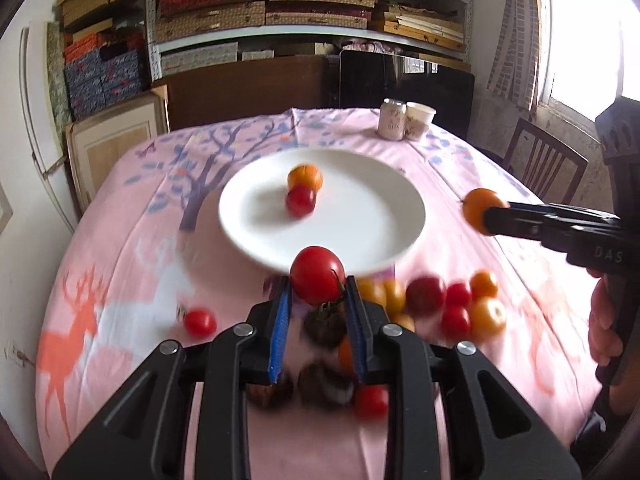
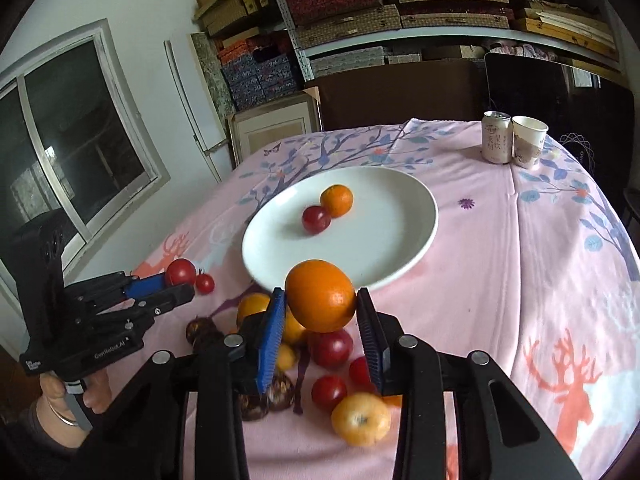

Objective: Organize fruits
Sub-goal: 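Release both fruits onto the white plate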

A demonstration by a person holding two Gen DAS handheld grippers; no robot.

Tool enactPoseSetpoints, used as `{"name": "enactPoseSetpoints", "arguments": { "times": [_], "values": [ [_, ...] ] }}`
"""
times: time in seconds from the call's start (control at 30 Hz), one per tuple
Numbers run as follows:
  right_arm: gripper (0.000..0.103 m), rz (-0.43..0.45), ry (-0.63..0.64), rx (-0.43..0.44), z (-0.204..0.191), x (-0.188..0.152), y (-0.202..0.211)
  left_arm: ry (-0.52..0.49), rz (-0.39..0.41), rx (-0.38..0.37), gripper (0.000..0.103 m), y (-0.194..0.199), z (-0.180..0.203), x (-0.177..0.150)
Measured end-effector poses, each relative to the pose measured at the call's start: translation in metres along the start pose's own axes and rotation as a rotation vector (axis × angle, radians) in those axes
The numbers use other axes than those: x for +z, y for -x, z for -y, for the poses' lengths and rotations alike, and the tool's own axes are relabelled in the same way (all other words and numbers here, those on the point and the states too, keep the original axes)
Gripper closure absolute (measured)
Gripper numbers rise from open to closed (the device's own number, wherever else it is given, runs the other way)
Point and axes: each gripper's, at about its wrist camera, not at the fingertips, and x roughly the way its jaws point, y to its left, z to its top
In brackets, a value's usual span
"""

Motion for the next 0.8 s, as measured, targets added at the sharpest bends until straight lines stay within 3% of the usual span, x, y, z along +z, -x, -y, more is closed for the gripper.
{"name": "enactPoseSetpoints", "arguments": {
  "times": [0.07,0.1,0.2,0.3,0.43,0.67,0.8],
  "values": [
    [0.065,-0.011,-0.023,-0.009,0.006,0.017,-0.019,0.000,-0.008,0.013,0.076,-0.022,0.001,0.021],
    [0.065,-0.026,-0.042,-0.004,0.010,0.023,-0.031,0.004,-0.025,0.013,0.070,-0.034,0.000,0.028],
    [0.043,-0.032,-0.089,-0.012,0.020,0.031,-0.054,0.020,-0.075,0.045,0.052,-0.068,-0.005,0.040],
    [0.041,-0.021,-0.108,-0.009,0.021,0.024,-0.055,0.048,-0.086,0.047,0.049,-0.073,-0.013,0.035],
    [0.041,0.003,-0.071,-0.044,0.020,0.001,-0.041,0.057,-0.066,0.043,0.038,-0.051,-0.022,0.012],
    [0.041,-0.015,-0.095,-0.047,0.032,-0.046,-0.023,-0.028,-0.145,0.093,0.038,-0.014,-0.038,-0.058],
    [0.040,-0.024,-0.106,-0.045,0.035,-0.056,-0.020,-0.073,-0.174,0.072,0.038,-0.003,-0.045,-0.081]
  ]
}}
